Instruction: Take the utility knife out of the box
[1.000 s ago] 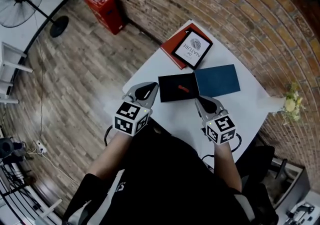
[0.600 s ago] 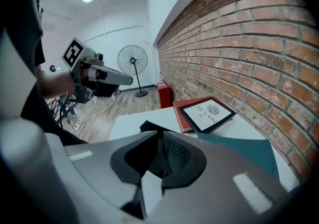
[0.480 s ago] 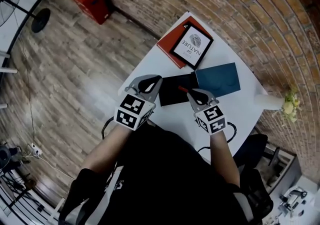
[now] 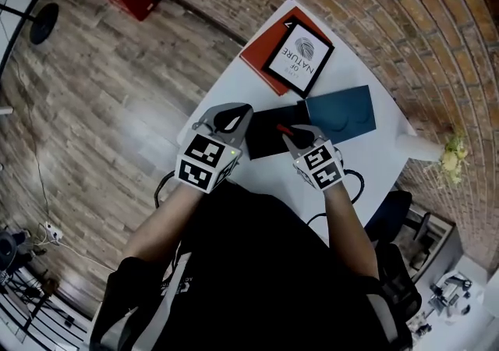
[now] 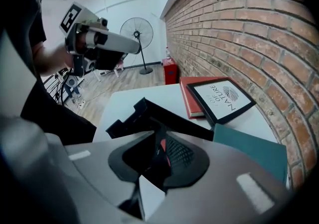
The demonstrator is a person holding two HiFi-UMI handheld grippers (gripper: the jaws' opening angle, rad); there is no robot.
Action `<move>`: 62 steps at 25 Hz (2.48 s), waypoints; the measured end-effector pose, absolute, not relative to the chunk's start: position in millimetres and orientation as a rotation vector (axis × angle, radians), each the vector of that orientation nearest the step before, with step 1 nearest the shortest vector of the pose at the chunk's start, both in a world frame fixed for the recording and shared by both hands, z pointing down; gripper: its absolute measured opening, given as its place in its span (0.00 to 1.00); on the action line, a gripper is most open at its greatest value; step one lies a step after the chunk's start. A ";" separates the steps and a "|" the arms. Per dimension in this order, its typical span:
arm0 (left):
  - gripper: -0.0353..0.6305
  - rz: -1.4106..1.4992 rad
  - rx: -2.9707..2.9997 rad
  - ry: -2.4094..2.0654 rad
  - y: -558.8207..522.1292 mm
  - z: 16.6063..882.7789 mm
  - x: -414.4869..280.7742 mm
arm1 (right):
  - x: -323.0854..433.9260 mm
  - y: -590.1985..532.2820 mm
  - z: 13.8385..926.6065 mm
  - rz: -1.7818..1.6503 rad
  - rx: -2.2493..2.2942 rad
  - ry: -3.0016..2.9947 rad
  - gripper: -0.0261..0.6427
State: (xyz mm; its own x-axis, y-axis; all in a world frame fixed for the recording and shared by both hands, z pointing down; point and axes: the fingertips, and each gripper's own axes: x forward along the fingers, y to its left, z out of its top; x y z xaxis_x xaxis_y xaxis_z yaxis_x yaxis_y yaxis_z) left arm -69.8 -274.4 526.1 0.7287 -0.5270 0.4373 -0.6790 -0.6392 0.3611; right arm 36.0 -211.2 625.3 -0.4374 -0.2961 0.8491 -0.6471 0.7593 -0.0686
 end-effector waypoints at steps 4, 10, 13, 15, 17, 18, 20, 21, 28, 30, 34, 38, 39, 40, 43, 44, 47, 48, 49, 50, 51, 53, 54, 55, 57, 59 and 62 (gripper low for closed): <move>0.06 0.391 2.411 -0.927 -277.7 527.6 -75.2 | 30.7 -209.7 639.9 0.468 0.638 -1.982 0.16; 0.06 0.387 2.398 -0.954 -281.4 526.1 -92.1 | 25.6 -207.3 664.7 0.393 0.532 -1.876 0.16; 0.06 0.386 2.391 -0.962 -281.8 526.4 -100.3 | 25.9 -205.6 673.3 0.371 0.501 -1.832 0.17; 0.06 0.386 2.386 -0.966 -282.3 527.5 -105.7 | 26.6 -206.0 678.0 0.353 0.487 -1.805 0.17; 0.06 0.385 2.383 -0.965 -283.0 528.6 -109.2 | 28.7 -206.2 682.1 0.348 0.480 -1.772 0.18; 0.06 0.384 2.384 -0.961 -283.4 528.8 -110.0 | 30.8 -205.6 684.4 0.343 0.475 -1.751 0.18; 0.06 0.382 2.389 -0.949 -284.3 528.3 -109.9 | 36.7 -202.8 690.5 0.312 0.454 -1.697 0.18; 0.06 0.380 2.394 -0.941 -284.7 527.6 -109.1 | 39.5 -200.6 694.0 0.288 0.436 -1.670 0.18; 0.06 0.387 2.436 -0.861 -286.7 523.9 -100.0 | 43.1 -194.2 702.8 0.262 0.410 -1.603 0.18; 0.06 0.395 2.442 -0.840 -287.0 523.8 -97.8 | 43.6 -195.9 702.3 0.271 0.427 -1.603 0.19; 0.06 0.401 2.458 -0.802 -287.1 522.9 -93.5 | 44.2 -194.7 703.2 0.282 0.424 -1.592 0.19; 0.06 0.399 2.466 -0.780 -290.4 523.1 -93.9 | 38.5 -191.4 702.6 0.275 0.347 -1.579 0.14; 0.06 0.397 2.468 -0.773 -291.1 523.1 -93.8 | 37.2 -190.3 702.0 0.284 0.335 -1.575 0.13; 0.06 0.396 2.469 -0.767 -291.5 522.8 -93.7 | 37.0 -189.6 701.9 0.297 0.330 -1.571 0.13; 0.06 0.391 2.477 -0.752 -293.1 520.3 -93.9 | 32.6 -189.3 701.3 0.347 0.335 -1.597 0.13; 0.06 0.389 2.480 -0.747 -293.6 519.5 -94.2 | 28.6 -188.9 701.1 0.374 0.346 -1.616 0.13; 0.06 0.387 2.486 -0.731 -294.8 518.1 -95.6 | 23.0 -188.6 701.3 0.414 0.394 -1.629 0.13; 0.06 0.386 2.487 -0.726 -294.8 517.7 -96.2 | 23.5 -188.4 701.2 0.415 0.410 -1.625 0.13; 0.06 0.385 2.488 -0.722 -294.7 517.7 -96.9 | 24.0 -188.2 701.1 0.413 0.423 -1.625 0.13; 0.06 0.386 2.488 -0.720 -294.5 518.2 -97.7 | 24.1 -188.1 701.0 0.410 0.434 -1.628 0.13; 0.06 0.389 2.489 -0.719 -294.2 519.4 -98.8 | 24.0 -188.2 700.8 0.406 0.440 -1.635 0.12; 0.06 0.398 2.484 -0.723 -293.9 523.3 -101.0 | 23.3 -189.0 699.6 0.407 0.449 -1.656 0.12; 0.06 0.402 2.479 -0.728 -293.8 525.1 -101.9 | 23.0 -189.6 698.3 0.414 0.455 -1.670 0.11; 0.06 0.404 2.473 -0.734 -293.5 526.2 -102.4 | 22.9 -190.2 696.5 0.423 0.461 -1.684 0.11; 0.06 0.399 2.461 -0.747 -291.4 525.8 -101.8 | 23.2 -190.5 691.8 0.432 0.475 -1.709 0.08; 0.06 0.393 2.455 -0.759 -286.8 523.9 -99.2 | 24.0 -189.2 688.5 0.427 0.480 -1.724 0.06; 0.06 0.393 2.452 -0.765 -280.2 522.2 -92.9 | 25.0 -187.0 688.1 0.414 0.470 -1.736 0.05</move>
State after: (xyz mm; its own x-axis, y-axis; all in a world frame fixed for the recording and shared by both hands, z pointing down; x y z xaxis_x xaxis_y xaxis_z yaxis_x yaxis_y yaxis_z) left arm -92.9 -280.2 522.2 0.7968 -0.4376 0.4167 -0.5937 -0.6954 0.4049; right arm 25.0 -187.0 688.1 -0.1887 -0.0889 0.9780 -0.5203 0.8537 -0.0228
